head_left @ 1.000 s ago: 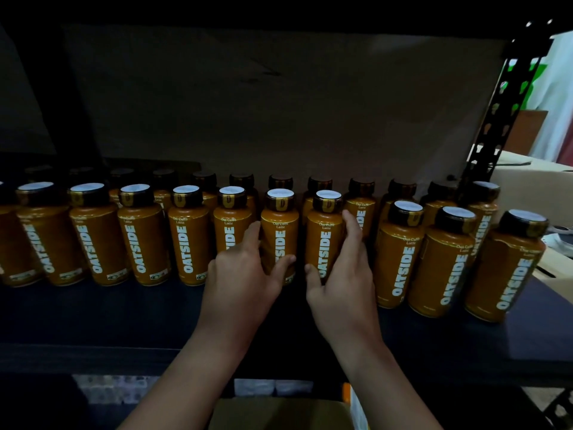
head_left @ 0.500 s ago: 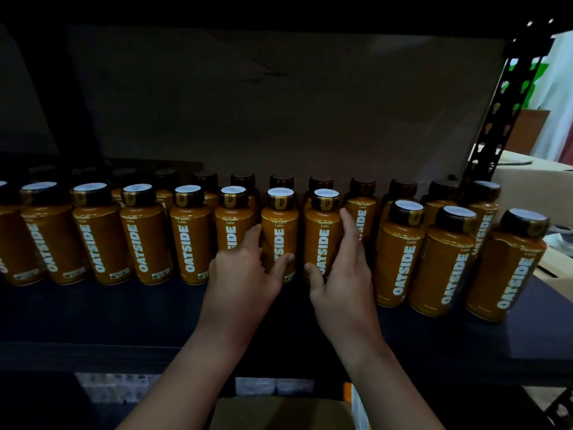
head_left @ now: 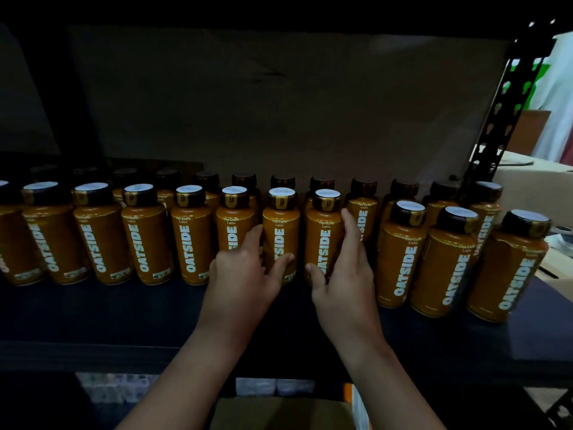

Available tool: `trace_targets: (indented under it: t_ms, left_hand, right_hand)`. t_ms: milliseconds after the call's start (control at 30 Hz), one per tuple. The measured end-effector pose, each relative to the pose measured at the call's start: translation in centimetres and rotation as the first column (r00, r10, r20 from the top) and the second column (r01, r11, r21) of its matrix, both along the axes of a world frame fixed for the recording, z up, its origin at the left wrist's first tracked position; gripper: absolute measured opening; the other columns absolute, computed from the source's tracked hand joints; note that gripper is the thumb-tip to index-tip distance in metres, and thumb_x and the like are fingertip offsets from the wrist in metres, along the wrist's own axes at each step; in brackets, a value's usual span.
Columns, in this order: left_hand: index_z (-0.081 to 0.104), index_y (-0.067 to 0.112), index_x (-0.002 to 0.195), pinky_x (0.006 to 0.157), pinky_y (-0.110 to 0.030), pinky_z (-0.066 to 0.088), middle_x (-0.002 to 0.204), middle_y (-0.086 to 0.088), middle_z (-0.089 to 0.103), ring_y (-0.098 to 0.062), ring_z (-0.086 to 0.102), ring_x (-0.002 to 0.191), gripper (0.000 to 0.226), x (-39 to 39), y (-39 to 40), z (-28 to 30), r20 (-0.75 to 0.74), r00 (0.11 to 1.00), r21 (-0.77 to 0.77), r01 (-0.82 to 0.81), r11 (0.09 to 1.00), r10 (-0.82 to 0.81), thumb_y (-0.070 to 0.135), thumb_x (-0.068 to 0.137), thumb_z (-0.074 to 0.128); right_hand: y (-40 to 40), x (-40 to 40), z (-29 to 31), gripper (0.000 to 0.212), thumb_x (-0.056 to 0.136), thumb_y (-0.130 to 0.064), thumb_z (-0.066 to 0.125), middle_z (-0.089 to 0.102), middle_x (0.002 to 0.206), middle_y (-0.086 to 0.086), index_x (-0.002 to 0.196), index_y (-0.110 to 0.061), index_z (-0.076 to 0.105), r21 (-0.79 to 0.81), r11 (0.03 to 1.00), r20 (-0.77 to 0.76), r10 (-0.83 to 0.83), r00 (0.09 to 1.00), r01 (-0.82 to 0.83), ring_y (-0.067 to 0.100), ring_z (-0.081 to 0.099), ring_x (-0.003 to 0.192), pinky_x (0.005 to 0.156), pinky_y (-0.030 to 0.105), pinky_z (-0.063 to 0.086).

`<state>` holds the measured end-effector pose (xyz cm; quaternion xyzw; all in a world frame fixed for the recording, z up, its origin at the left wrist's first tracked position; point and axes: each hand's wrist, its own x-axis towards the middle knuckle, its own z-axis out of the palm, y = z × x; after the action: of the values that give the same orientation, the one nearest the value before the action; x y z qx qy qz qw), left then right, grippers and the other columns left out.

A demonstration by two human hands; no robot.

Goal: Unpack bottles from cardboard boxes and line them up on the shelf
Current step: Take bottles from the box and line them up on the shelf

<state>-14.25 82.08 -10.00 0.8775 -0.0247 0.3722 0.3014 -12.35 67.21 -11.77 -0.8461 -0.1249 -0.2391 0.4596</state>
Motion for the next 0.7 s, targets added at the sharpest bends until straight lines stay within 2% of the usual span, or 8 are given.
trace_targets:
  t_ms: [167,267,300,367,433,533,600,700]
  left_hand:
    - [0.058,0.012,0.139,0.075,-0.035,0.063,0.099,-0.005,0.076,-0.014,0.074,0.086,0.069,-0.1,0.3,0.5,-0.010,1.000,0.017,-0.019,1.000,0.019,0.048,0.083,0.077]
    - [0.068,0.010,0.119,0.055,-0.020,0.054,0.066,0.010,0.066,0.001,0.063,0.061,0.057,-0.4,0.7,1.7,0.035,0.999,0.051,-0.026,0.998,0.025,0.053,0.083,0.073]
    - [0.069,0.011,0.112,0.050,-0.012,0.048,0.059,0.014,0.058,0.007,0.058,0.056,0.050,-0.6,0.7,2.1,0.064,0.998,0.052,-0.024,0.998,0.021,0.053,0.083,0.072]
    - [0.068,0.016,0.102,0.044,-0.010,0.043,0.056,0.017,0.052,0.010,0.053,0.052,0.037,-0.9,0.3,2.6,0.116,0.993,0.040,0.000,0.999,-0.005,0.049,0.086,0.070]
    - [0.068,0.016,0.100,0.046,-0.010,0.044,0.058,0.016,0.053,0.007,0.055,0.053,0.029,-1.0,-0.6,2.7,0.155,0.986,0.036,0.051,0.998,-0.056,0.043,0.089,0.069]
    - [0.069,0.014,0.104,0.050,-0.017,0.051,0.065,0.015,0.058,0.004,0.058,0.058,0.024,-1.0,-3.2,2.5,0.184,0.974,0.048,0.126,0.991,-0.133,0.036,0.093,0.067]
    - [0.067,0.015,0.109,0.054,-0.019,0.055,0.074,0.013,0.061,0.005,0.060,0.064,0.027,-1.1,-5.6,2.5,0.185,0.965,0.020,0.184,0.983,-0.185,0.037,0.094,0.065]
    - [0.058,0.020,0.129,0.072,-0.016,0.059,0.108,0.006,0.066,0.002,0.064,0.088,0.043,-0.9,-9.2,1.7,0.111,0.960,-0.072,0.265,0.962,-0.256,0.041,0.093,0.068]
  right_hand:
    - [0.0,-0.3,0.3,0.100,0.095,-0.015,0.068,0.018,0.163,-0.013,0.157,-0.044,-0.004,-0.009,1.000,-0.016,0.025,1.000,-0.025,-0.010,0.015,0.132,0.100,0.006,0.018]
    - [-0.3,-0.9,0.3,0.102,0.095,-0.013,0.068,0.018,0.162,-0.012,0.156,-0.046,-0.007,-0.031,0.999,-0.014,0.040,0.999,-0.040,-0.009,0.017,0.136,0.100,0.004,0.019]
    - [-0.5,-1.1,0.2,0.103,0.095,-0.013,0.068,0.019,0.162,-0.011,0.155,-0.048,-0.007,-0.033,0.998,-0.005,0.046,0.999,-0.046,-0.005,0.021,0.141,0.106,0.009,0.024]
    - [-1.2,-1.7,0.2,0.102,0.094,-0.015,0.070,0.024,0.161,-0.009,0.154,-0.050,-0.005,-0.037,0.998,0.010,0.043,0.999,-0.042,0.006,0.032,0.145,0.114,0.028,0.039]
    - [-2.2,-2.3,0.3,0.093,0.093,-0.017,0.070,0.037,0.151,-0.010,0.154,-0.050,0.009,-0.029,1.000,0.067,0.006,0.998,-0.005,0.005,0.049,0.132,0.102,0.033,0.054]
    - [-4.8,-3.2,1.2,0.065,0.093,-0.014,0.070,0.051,0.127,-0.010,0.148,-0.029,0.040,-0.006,0.992,0.320,-0.119,0.940,0.127,0.001,0.060,0.098,0.077,0.018,0.058]
    - [-7.0,-3.7,1.7,0.051,0.091,-0.011,0.071,0.051,0.124,-0.002,0.138,-0.016,0.051,0.036,0.968,0.492,-0.235,0.838,0.250,0.006,0.058,0.103,0.083,0.019,0.054]
    - [-9.5,-4.1,1.7,0.055,0.086,-0.004,0.072,0.045,0.131,0.012,0.135,-0.012,0.049,0.092,0.922,0.525,-0.365,0.769,0.376,0.018,0.045,0.122,0.098,0.017,0.041]
